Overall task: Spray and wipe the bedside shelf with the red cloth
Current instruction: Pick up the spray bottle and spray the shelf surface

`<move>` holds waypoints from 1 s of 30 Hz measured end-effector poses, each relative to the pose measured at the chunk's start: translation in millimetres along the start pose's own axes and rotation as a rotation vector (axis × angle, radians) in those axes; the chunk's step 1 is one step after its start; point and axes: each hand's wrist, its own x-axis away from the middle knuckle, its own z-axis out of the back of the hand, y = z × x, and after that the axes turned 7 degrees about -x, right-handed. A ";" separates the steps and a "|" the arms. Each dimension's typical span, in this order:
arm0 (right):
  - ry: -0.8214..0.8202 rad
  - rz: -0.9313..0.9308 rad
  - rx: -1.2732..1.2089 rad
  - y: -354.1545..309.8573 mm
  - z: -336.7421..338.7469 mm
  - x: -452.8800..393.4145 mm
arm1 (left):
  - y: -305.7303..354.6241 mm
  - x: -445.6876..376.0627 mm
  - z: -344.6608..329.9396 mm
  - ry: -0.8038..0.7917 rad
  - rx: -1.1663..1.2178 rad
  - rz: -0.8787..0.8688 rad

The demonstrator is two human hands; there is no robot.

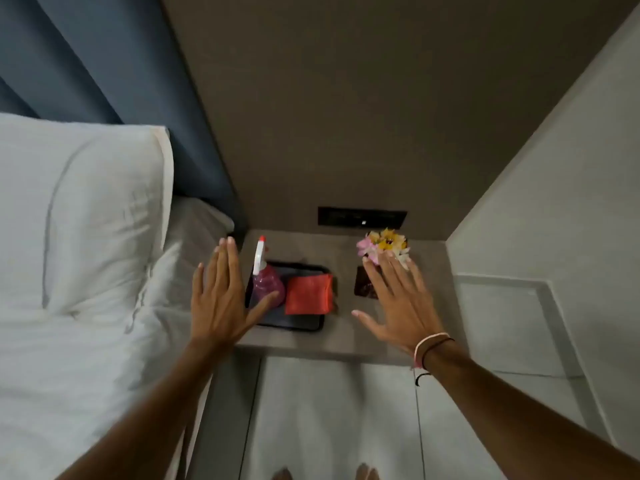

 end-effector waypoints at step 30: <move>-0.043 -0.517 -0.028 33.8 -210.3 32.2 | 27.8 -67.7 -122.3 0.038 0.906 -0.103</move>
